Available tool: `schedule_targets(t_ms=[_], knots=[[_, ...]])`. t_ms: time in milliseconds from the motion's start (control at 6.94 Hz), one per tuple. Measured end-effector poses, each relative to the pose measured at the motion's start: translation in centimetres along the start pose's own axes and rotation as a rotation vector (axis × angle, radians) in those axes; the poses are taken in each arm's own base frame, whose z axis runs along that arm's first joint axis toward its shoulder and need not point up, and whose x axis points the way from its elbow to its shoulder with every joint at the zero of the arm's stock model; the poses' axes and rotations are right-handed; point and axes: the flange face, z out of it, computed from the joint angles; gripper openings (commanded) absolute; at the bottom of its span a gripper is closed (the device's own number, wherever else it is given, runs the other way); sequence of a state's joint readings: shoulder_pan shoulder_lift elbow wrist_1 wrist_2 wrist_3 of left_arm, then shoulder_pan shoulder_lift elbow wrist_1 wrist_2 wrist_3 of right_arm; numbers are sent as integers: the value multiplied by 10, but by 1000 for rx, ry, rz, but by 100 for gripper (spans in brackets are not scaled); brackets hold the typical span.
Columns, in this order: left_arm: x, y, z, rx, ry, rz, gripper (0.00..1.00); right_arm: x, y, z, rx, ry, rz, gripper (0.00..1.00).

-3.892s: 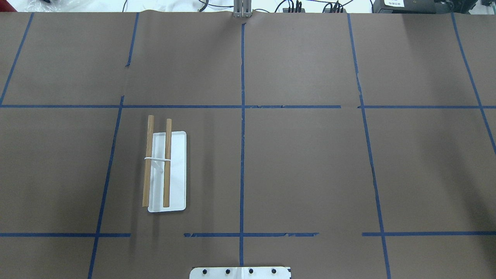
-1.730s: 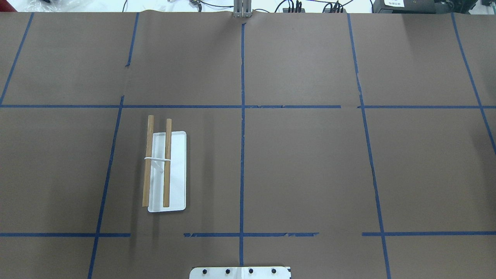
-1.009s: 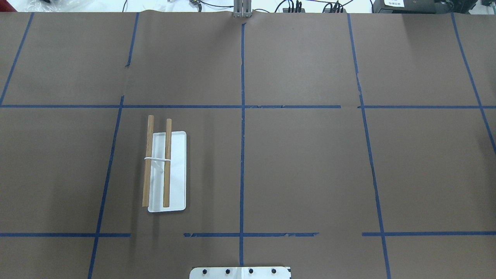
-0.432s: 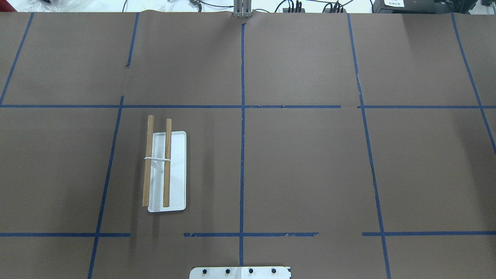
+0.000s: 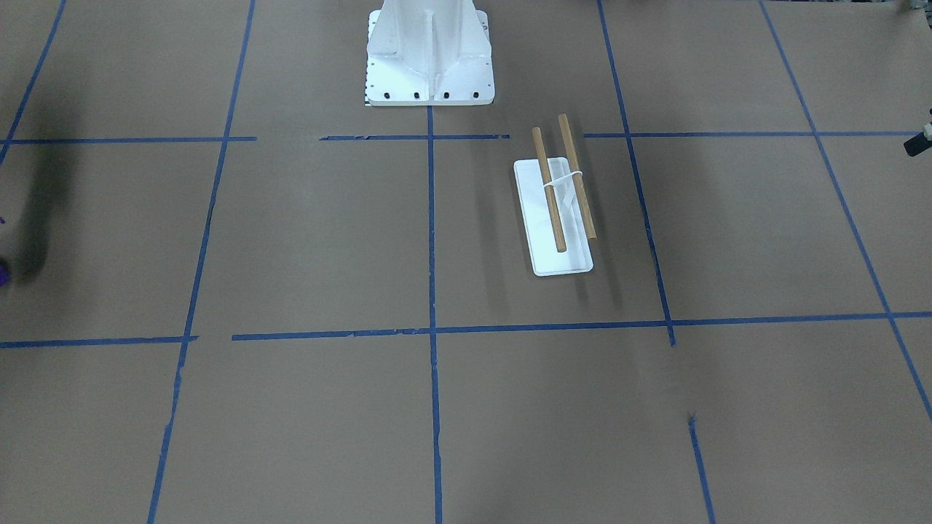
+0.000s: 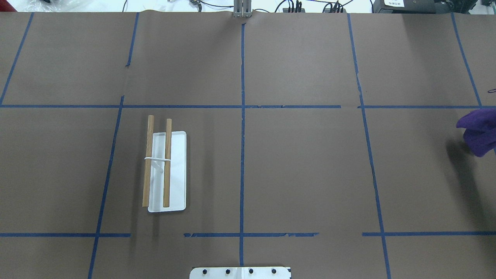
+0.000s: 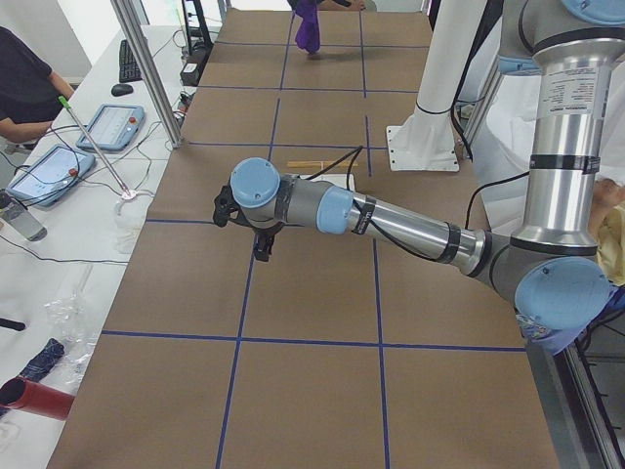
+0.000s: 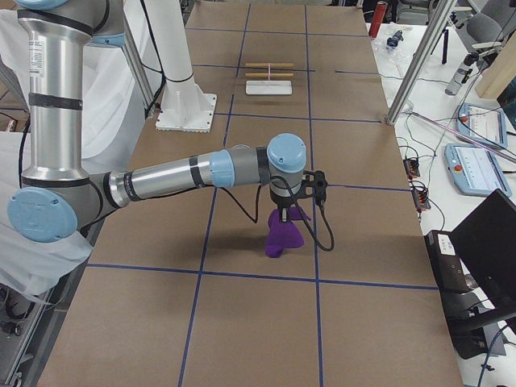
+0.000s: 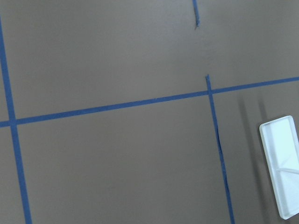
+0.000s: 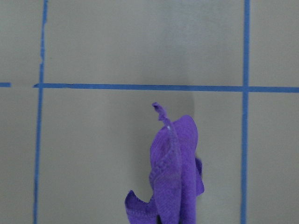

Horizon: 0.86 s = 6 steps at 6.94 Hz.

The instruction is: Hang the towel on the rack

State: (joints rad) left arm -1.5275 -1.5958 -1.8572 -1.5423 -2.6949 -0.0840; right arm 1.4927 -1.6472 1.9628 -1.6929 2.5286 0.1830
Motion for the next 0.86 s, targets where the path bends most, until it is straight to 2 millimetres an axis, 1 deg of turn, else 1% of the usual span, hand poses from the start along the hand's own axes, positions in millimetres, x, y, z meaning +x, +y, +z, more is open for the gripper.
schedule_targets(t_ms=[144, 288, 432, 577, 721, 865], knots=[[16, -5, 1, 30, 16, -8, 100, -54, -3, 1, -20, -61, 24, 0], [34, -9, 7, 51, 36, -20, 100, -115, -9, 3, -45, -112, 62, 0], [57, -16, 20, 55, 61, -40, 100, -181, -13, 6, -79, -155, 106, 0], [85, -28, 33, 53, 82, -74, 96, -250, -15, 10, -117, -189, 150, 0], [117, -43, 46, 44, 94, -100, 92, -314, -13, 11, -150, -217, 192, 0], [153, -61, 61, 42, 97, -129, 92, -369, -7, 12, -174, -235, 225, 0]])
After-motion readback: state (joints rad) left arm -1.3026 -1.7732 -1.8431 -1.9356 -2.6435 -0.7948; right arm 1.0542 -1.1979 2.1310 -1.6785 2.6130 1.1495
